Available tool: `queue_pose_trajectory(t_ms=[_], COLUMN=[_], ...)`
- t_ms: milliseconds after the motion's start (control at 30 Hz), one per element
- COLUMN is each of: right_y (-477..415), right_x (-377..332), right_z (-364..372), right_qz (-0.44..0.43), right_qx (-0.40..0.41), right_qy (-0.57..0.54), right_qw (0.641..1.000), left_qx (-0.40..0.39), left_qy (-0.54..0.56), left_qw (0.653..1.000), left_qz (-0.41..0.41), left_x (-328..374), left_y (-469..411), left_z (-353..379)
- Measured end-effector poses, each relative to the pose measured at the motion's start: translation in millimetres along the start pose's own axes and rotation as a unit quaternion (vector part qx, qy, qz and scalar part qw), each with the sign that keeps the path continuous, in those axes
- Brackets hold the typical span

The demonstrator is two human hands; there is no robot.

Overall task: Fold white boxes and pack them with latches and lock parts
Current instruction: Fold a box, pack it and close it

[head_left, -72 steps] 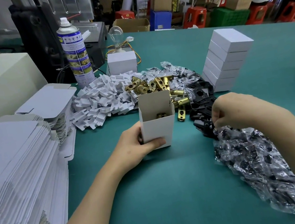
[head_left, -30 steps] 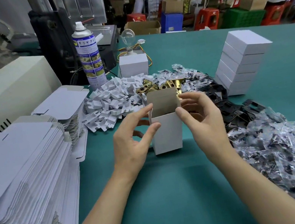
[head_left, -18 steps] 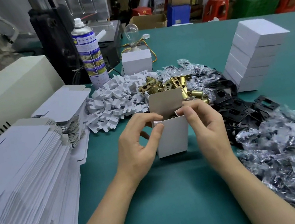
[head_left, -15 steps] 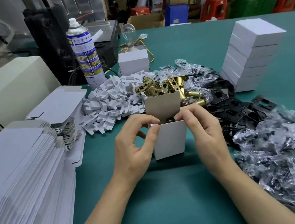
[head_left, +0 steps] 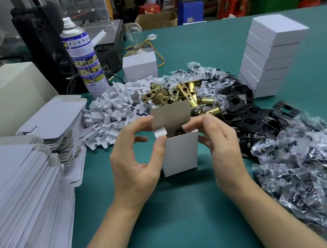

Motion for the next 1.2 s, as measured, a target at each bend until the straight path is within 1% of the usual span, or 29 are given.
queue_pose_trajectory(t_ms=[133,267,400,500,667,833,967,1200], right_y=[-2,-3,-4,-3,-1,0,-1,-1], right_x=[1,5,1,-2,-7,-7,-13,-11], right_z=[0,-2,1,0,0,-2,-4,-3], right_qz=[0.009,0.042,0.055,0.064,0.019,-0.014,-0.035,-0.037], right_qx=[-0.007,0.006,-0.013,-0.02,-0.048,-0.09,-0.12,-0.099], right_qy=[-0.012,-0.077,-0.076,-0.076,-0.004,0.055,0.092,0.113], right_qw=[1.0,0.996,0.995,0.995,0.999,0.994,0.988,0.988], left_qx=[0.001,-0.02,-0.023,-0.043,-0.077,-0.069,-0.079,-0.077], left_qy=[-0.013,-0.036,-0.022,-0.008,-0.009,0.014,0.006,-0.021], left_qw=[1.0,0.998,0.997,0.995,0.993,0.997,0.997,0.997], left_qz=[0.017,0.048,0.075,0.092,0.087,0.031,0.012,0.012], left_x=[1,2,3,4,4,6,7,7], left_y=[-1,-1,-2,-2,-1,-2,-3,-5], left_z=[0,-1,-1,1,1,2,2,3])
Point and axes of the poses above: each hand's wrist, its own y-axis away from the middle knuckle, its own z-axis out of the palm, x = y × z, the point moved 4 cm from there along -y, towards the middle knuckle, and after that the axes turned 6 degrees about x, right-handed, at the moved point
